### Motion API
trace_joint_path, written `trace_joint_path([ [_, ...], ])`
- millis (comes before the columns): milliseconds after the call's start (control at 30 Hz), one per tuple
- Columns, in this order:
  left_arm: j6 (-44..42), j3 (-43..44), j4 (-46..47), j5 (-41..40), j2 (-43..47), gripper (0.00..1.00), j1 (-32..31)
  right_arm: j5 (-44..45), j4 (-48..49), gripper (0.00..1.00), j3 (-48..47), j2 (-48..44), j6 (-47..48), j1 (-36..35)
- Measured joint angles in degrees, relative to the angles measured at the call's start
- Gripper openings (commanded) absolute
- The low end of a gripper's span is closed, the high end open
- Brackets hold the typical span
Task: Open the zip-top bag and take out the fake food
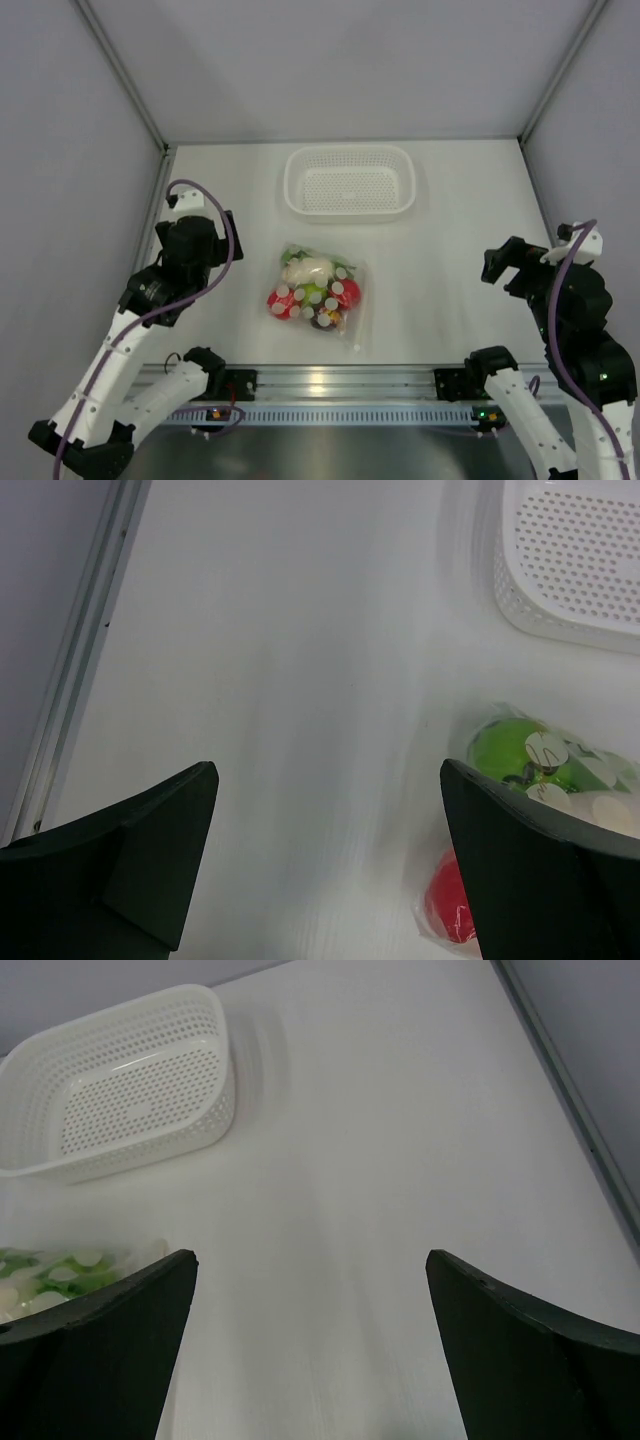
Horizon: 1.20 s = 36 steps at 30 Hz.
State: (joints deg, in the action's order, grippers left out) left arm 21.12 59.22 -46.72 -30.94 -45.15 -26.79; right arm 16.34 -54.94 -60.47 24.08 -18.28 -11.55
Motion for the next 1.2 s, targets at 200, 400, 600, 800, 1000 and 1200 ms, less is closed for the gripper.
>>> trace_joint_path([
  [200, 0.39, 2.56, -0.11, 0.37, -3.85, 0.99, 0.00, 0.15, -0.04, 0.99, -0.02, 0.76, 0.04, 0.00],
  [400, 1.92, 7.61, -0.09, 3.15, -14.64, 0.99, -1.44, 0.04, -0.44, 0.99, 0.00, 2.62, 0.07, 0.00],
  [600, 4.02, 17.64, -1.95, -3.61, -28.89, 0.99, -18.27, -0.02, -1.22, 0.99, -0.02, 4.24, 0.02, 0.00],
  [800, 5.97, 28.35, -4.57, -11.58, -44.06, 0.98, -35.74, 3.19, -4.11, 0.99, -1.81, 4.59, 0.02, 0.00],
  [1000, 8.44, 35.01, -10.05, -15.54, -60.02, 0.98, -45.81, 8.70, -6.08, 1.00, -7.19, 4.13, 0.04, 0.00],
  [1200, 10.67, 39.47, -15.02, -16.96, -72.89, 0.96, -52.37, 11.78, -7.17, 1.00, -9.86, 3.65, 0.09, 0.00],
])
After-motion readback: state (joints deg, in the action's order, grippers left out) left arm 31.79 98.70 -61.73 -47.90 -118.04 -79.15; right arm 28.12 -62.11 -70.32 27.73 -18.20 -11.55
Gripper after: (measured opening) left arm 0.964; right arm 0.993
